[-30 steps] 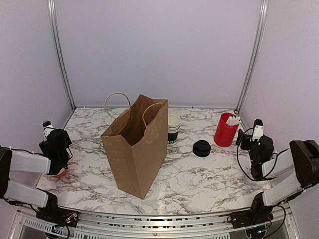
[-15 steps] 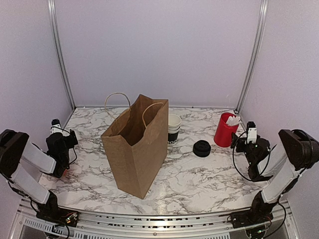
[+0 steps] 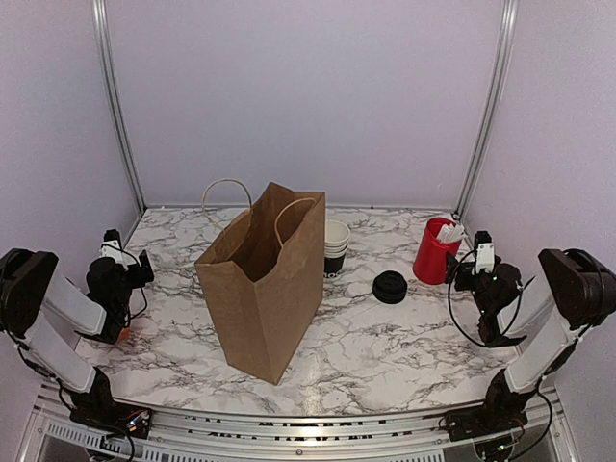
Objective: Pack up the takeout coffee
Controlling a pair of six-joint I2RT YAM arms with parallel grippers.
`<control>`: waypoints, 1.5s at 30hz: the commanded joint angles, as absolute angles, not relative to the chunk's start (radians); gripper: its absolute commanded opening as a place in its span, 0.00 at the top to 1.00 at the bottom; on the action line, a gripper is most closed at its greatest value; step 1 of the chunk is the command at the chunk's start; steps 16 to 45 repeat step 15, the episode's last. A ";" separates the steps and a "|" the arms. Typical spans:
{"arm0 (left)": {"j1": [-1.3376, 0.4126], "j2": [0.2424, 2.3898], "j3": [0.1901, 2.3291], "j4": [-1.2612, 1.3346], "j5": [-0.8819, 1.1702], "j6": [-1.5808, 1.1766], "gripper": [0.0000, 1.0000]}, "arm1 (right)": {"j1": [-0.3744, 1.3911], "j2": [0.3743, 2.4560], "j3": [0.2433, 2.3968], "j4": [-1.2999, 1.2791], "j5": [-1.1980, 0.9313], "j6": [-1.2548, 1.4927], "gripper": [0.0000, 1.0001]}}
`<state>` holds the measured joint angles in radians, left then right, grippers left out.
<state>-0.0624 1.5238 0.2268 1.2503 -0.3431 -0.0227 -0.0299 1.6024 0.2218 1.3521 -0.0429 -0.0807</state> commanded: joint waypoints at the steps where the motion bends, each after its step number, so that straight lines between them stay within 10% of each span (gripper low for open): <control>1: -0.055 1.528 0.235 1.270 -0.324 -0.031 0.01 | -0.021 1.600 0.235 1.350 -0.034 -0.089 0.00; 45: -0.055 1.527 0.233 1.269 -0.324 -0.032 0.01 | -0.006 1.600 0.234 1.351 -0.011 -0.099 0.00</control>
